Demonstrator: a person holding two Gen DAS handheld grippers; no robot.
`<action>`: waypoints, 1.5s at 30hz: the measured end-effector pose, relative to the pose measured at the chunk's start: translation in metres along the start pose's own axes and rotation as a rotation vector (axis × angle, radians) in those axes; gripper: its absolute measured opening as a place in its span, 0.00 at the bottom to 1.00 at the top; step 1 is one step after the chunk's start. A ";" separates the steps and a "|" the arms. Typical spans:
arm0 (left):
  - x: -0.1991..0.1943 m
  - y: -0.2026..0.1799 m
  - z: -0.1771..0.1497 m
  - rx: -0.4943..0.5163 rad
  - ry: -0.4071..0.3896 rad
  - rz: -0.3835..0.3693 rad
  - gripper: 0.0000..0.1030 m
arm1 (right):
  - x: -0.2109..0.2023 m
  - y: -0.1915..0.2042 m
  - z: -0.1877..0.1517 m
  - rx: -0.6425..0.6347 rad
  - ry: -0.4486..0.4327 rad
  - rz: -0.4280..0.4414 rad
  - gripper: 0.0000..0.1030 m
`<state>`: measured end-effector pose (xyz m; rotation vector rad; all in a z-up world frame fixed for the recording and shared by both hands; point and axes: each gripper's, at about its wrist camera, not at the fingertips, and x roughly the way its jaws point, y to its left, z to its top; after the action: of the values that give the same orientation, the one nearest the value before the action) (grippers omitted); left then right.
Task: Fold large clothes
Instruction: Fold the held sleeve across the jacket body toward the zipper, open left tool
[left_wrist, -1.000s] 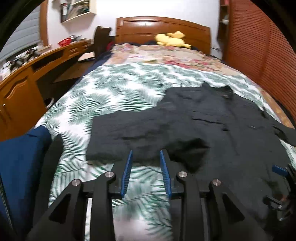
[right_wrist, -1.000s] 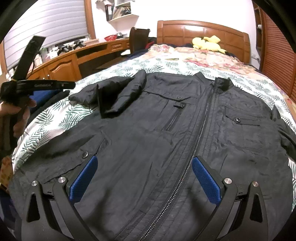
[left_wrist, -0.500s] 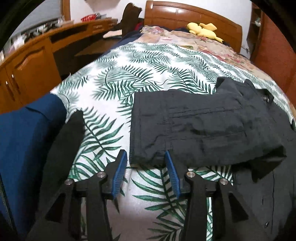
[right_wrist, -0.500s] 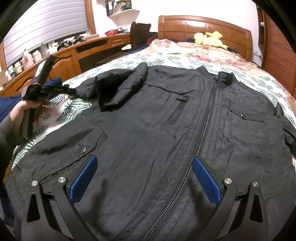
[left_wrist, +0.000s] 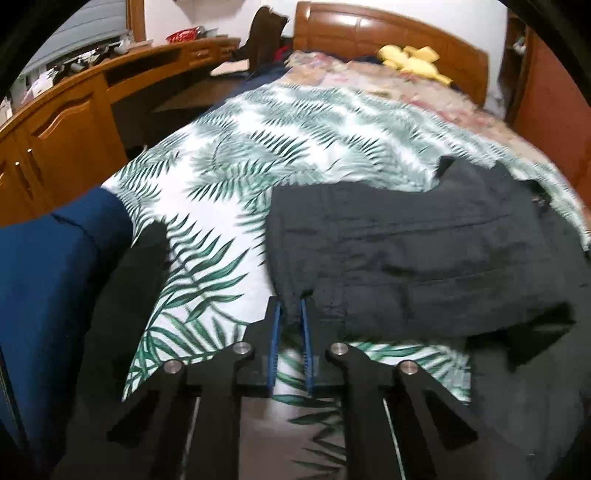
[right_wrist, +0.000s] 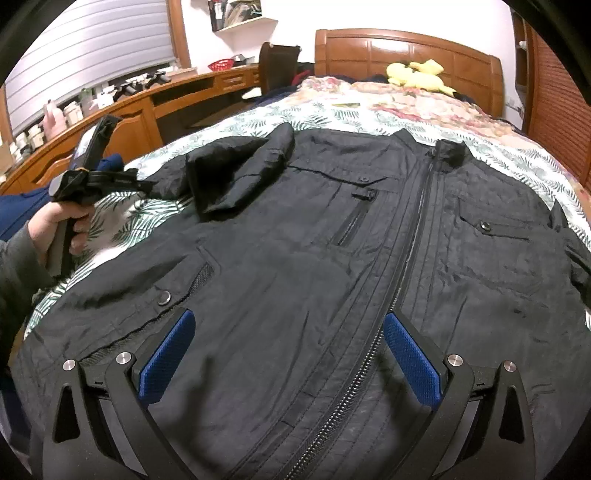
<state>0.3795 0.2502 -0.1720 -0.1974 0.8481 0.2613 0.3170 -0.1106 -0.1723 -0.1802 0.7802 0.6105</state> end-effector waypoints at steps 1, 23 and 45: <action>-0.009 -0.005 0.002 0.013 -0.024 0.007 0.05 | -0.001 0.000 0.000 -0.001 -0.003 -0.001 1.00; -0.212 -0.206 0.012 0.332 -0.336 -0.199 0.01 | -0.105 -0.040 0.006 0.037 -0.187 -0.065 1.00; -0.219 -0.271 -0.080 0.460 -0.258 -0.297 0.01 | -0.158 -0.103 0.000 0.158 -0.268 -0.157 1.00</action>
<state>0.2663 -0.0618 -0.0391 0.1391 0.5930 -0.1865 0.2897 -0.2652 -0.0675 -0.0128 0.5461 0.4116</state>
